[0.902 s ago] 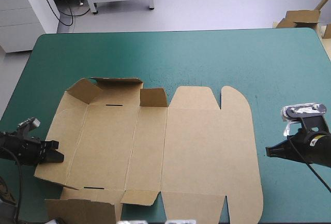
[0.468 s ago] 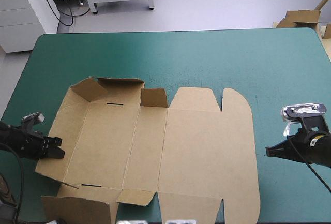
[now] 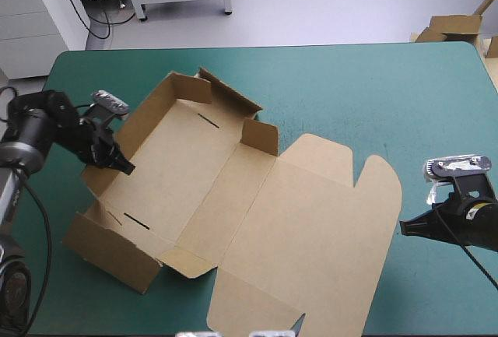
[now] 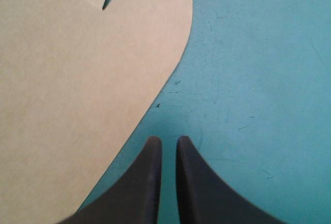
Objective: Fold the box
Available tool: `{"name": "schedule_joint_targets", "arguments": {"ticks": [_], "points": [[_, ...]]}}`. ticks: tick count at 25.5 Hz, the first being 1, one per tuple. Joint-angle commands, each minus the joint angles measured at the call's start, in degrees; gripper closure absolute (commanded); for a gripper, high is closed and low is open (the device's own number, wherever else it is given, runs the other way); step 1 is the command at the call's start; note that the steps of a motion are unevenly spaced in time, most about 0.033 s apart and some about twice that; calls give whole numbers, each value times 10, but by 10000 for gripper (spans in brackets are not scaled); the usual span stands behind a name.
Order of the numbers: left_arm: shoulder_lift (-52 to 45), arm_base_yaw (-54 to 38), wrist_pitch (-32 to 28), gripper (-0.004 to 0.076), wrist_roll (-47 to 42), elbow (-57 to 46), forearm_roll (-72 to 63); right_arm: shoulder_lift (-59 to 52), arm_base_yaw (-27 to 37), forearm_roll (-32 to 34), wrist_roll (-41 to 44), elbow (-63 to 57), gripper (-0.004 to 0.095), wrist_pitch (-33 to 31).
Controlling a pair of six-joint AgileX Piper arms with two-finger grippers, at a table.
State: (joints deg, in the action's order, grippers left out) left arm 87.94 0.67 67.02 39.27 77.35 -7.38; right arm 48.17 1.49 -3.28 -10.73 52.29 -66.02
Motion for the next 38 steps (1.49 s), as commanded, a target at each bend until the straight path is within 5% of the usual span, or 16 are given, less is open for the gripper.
{"name": "schedule_joint_targets", "arguments": {"ticks": [1,20,31,38], "points": [[-10,85,-33,731,-9,50,92,-5,4,-2,-5,11,822,25],[11,447,-352,731,-24,60,349,-5,4,-27,-5,11,821,17],[29,541,-355,732,-101,60,479,-5,4,-27,-5,11,821,16],[41,599,-345,732,-364,-21,783,-5,4,-27,-5,11,821,13]]}}
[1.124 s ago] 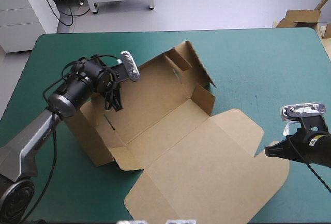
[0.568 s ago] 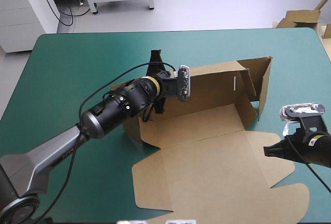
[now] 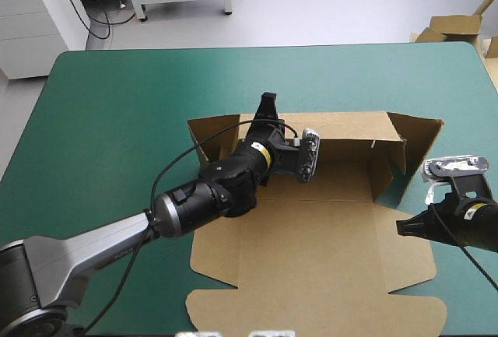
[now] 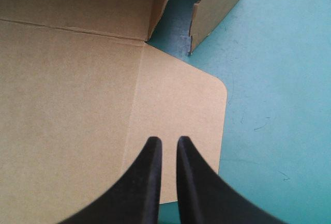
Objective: Fold the box
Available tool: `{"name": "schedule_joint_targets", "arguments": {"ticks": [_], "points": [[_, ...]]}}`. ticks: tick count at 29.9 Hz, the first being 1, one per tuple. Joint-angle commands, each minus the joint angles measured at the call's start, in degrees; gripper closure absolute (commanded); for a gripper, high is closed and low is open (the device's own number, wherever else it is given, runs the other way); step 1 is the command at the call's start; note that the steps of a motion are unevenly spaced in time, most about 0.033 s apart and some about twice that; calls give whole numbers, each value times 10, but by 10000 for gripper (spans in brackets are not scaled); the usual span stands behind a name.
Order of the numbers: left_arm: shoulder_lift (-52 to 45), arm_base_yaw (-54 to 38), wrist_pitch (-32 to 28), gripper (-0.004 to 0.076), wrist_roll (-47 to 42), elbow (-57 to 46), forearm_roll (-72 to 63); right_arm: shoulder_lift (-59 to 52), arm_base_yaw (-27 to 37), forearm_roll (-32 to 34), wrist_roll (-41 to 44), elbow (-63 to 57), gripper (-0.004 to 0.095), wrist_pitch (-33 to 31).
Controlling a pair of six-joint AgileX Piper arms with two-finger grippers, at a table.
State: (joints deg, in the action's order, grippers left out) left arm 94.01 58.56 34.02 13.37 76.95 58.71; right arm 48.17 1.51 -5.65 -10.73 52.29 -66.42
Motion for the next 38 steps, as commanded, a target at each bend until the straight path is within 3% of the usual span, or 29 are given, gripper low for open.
{"name": "schedule_joint_targets", "arguments": {"ticks": [1,8,16,21,25,27,32,38], "points": [[-20,24,-9,732,-139,-34,165,-5,4,-1,-5,11,821,14],[-20,35,24,732,-320,-123,336,-5,4,-1,-19,11,821,11],[-20,35,26,731,-323,-139,340,-5,4,-1,-14,11,799,40],[-20,35,24,731,-317,-139,338,-5,4,-1,-9,10,556,41],[-20,35,24,731,-321,-139,336,-5,4,-1,-9,9,237,41],[-20,35,26,731,-335,-139,335,-5,4,-2,-9,9,136,41],[-20,35,47,732,-402,-139,335,-5,4,-40,-9,9,100,52],[-20,35,54,732,-464,-142,342,-5,4,-70,41,9,100,118]]}}
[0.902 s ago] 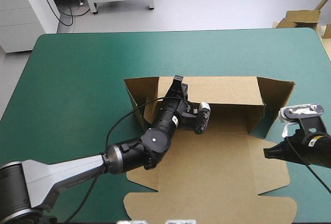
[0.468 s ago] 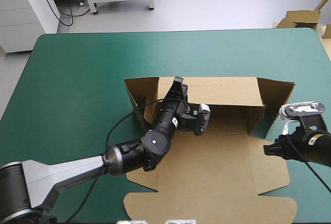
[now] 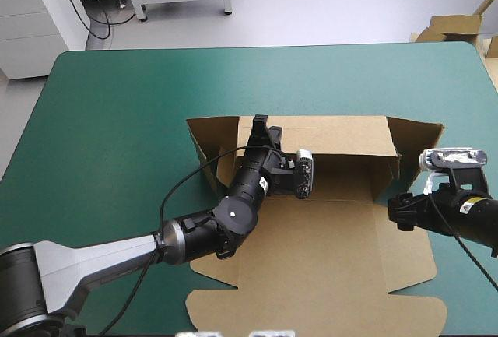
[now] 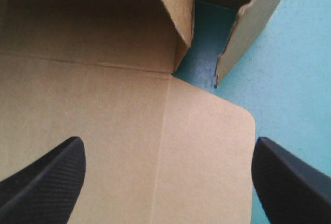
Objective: Fold the box
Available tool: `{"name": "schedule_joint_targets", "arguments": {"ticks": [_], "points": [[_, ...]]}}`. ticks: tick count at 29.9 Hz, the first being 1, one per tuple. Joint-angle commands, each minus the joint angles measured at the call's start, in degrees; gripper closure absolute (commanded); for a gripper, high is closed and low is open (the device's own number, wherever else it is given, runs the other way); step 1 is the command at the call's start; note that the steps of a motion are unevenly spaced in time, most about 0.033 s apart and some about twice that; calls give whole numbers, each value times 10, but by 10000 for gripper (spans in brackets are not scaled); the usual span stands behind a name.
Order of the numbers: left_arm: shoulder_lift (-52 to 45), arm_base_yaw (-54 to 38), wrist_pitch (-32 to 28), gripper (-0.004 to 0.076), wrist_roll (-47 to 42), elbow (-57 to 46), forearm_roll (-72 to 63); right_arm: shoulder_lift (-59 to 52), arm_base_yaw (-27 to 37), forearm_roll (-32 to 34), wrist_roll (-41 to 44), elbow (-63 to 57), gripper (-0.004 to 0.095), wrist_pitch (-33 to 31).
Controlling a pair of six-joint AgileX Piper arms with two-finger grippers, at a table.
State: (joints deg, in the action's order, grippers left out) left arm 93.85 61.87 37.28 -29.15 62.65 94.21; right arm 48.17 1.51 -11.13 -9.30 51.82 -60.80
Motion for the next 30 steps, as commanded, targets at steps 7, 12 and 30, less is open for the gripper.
{"name": "schedule_joint_targets", "arguments": {"ticks": [7,12,30], "points": [[-17,2,32,732,-75,-42,37,31,4,18,68,78,100,96],[-12,2,56,732,-75,-45,37,122,4,52,84,181,100,84],[-11,1,72,731,-182,-44,37,458,9,95,80,498,100,-42]]}}
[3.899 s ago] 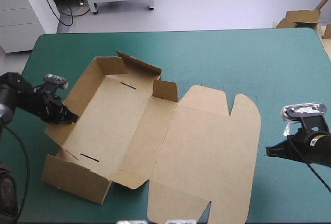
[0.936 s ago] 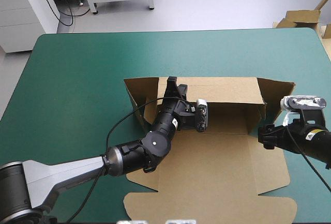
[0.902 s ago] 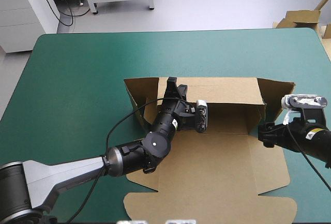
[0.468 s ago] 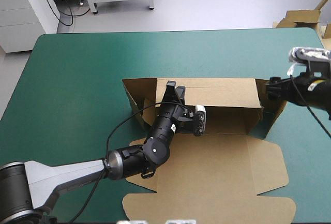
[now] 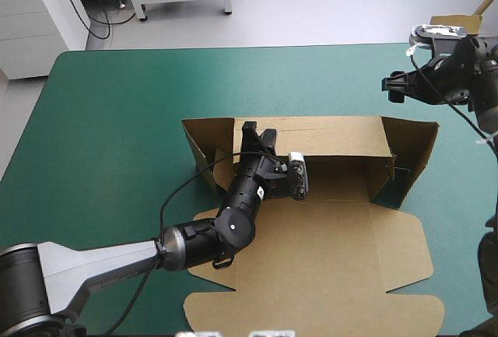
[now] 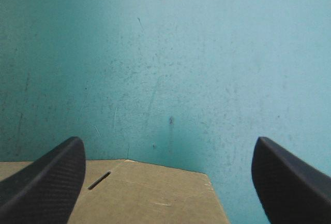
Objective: Fold the box
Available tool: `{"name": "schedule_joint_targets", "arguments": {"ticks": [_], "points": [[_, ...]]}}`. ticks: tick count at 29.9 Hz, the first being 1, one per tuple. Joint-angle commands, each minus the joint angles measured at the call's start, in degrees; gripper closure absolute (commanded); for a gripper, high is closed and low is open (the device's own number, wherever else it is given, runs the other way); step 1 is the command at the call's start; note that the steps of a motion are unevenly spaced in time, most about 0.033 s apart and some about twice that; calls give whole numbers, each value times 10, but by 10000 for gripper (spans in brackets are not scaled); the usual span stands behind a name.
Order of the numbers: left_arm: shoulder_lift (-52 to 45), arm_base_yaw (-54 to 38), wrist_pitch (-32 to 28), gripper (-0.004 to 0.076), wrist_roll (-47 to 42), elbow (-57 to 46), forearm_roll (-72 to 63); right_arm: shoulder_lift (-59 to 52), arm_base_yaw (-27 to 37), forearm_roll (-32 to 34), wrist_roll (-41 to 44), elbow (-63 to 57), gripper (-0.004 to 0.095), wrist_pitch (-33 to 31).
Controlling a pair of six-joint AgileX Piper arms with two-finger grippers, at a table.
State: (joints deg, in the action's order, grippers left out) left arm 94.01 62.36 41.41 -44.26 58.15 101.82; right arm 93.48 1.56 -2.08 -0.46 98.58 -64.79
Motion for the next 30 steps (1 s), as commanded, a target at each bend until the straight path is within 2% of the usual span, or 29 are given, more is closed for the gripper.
{"name": "schedule_joint_targets", "arguments": {"ticks": [1,7,13,21,27,30], "points": [[-12,-4,31,731,-31,1,-39,13,11,0,-14,32,100,-11],[-12,-4,38,731,-46,23,-70,24,32,-41,-19,25,100,-22],[-12,-4,38,731,-74,62,-75,5,33,-29,-21,0,100,-22],[-12,-5,40,731,-74,64,-102,-29,33,-31,-44,-67,100,-22],[-12,-5,35,731,-65,64,-102,-74,33,-36,-63,-131,100,-21],[-12,-5,22,731,-18,63,-109,-101,33,-43,-76,-182,101,-3]]}}
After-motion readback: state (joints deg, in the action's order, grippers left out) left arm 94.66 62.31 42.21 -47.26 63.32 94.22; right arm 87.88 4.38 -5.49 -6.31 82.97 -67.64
